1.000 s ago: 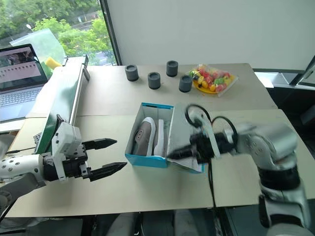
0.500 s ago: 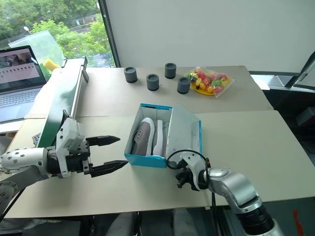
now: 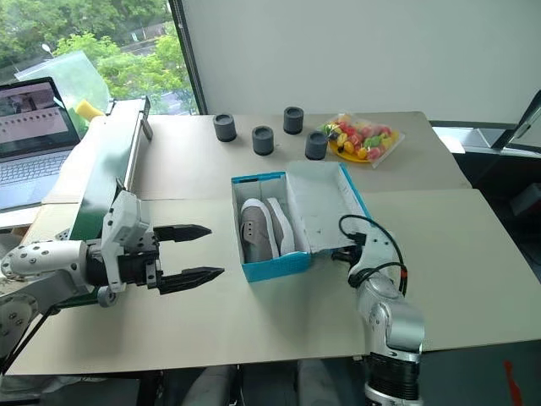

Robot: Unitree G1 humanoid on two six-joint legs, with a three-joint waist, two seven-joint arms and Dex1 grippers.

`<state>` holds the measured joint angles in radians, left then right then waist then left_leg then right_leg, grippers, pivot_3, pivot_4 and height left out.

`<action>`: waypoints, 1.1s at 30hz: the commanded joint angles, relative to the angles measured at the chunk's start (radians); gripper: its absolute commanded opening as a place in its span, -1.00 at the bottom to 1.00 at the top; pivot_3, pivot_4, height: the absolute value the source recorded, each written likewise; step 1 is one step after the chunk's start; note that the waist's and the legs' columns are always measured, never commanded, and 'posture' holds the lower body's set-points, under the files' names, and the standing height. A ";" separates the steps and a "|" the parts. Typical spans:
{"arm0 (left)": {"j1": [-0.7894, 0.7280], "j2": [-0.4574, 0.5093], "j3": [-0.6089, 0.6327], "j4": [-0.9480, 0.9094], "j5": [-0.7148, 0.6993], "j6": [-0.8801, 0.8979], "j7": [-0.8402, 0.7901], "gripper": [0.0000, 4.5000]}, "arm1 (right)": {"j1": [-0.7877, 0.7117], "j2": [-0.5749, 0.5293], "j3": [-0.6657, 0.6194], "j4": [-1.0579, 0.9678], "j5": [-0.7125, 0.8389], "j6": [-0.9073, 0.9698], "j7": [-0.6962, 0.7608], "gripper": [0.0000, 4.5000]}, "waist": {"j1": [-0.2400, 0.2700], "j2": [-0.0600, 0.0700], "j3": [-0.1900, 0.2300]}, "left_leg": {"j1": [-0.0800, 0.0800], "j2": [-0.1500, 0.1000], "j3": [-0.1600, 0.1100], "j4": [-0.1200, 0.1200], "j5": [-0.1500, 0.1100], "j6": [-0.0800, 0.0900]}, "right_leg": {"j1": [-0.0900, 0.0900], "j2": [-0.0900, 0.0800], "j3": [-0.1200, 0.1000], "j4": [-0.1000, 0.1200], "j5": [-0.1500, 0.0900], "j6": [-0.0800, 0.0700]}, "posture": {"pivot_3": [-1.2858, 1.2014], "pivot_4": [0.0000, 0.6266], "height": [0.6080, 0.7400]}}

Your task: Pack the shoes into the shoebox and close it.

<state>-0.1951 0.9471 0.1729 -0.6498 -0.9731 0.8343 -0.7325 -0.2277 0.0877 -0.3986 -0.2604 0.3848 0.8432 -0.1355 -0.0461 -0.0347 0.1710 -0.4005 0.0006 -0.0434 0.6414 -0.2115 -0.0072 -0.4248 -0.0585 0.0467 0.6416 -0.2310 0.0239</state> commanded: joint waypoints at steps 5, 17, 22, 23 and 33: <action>-0.009 -0.004 0.010 -0.016 -0.001 0.003 0.001 1.00 | -0.186 0.125 -0.129 -0.076 0.707 -0.046 0.093 -0.98 | 0.000 0.005 0.003 | 0.001 0.000 -0.001 0.000 0.000 0.000 | 0.002 0.000 -0.002 0.000 0.000 0.000 | 0.03 -0.52 1.00; 0.040 -0.012 0.063 -0.063 -0.027 0.021 0.071 1.00 | -0.439 -0.474 0.426 -0.067 0.590 0.165 0.522 -0.98 | 0.003 0.008 0.005 | 0.000 -0.002 -0.002 0.001 -0.001 0.001 | 0.002 -0.001 -0.003 0.000 -0.002 0.001 | 0.03 -0.52 1.00; 0.062 -0.024 0.074 -0.086 -0.031 0.019 0.105 1.00 | -0.554 -0.500 0.721 0.176 0.226 0.021 0.582 -0.98 | -0.001 0.007 0.004 | 0.002 -0.001 0.000 0.002 -0.001 0.001 | 0.002 0.001 -0.002 0.000 -0.002 0.000 | 0.03 -0.52 1.00; 0.066 -0.027 0.078 -0.094 -0.036 0.020 0.116 1.00 | -0.582 -0.487 0.775 0.246 0.150 -0.025 0.594 -0.98 | -0.003 0.007 0.004 | 0.002 0.000 0.000 0.002 -0.001 0.001 | 0.002 0.001 -0.002 0.001 -0.002 0.000 | 0.03 -0.52 1.00; 0.138 -0.031 0.136 -0.150 -0.077 0.025 0.198 1.00 | -0.686 -0.334 0.893 0.676 -0.112 -0.140 0.763 -0.98 | 0.002 0.005 0.002 | 0.002 -0.001 -0.001 0.002 -0.001 0.001 | 0.003 0.000 -0.002 0.001 -0.001 0.000 | 0.03 -0.52 1.00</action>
<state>-0.0626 0.9127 0.2704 -0.7628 -1.0287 0.8573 -0.5505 -0.9360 -0.2514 0.4603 0.3602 0.3175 0.6903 0.6017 -0.0444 -0.0299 0.1733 -0.3972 -0.0007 -0.0446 0.6432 -0.2123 -0.0065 -0.4211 -0.0588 0.0448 0.6430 -0.2324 0.0237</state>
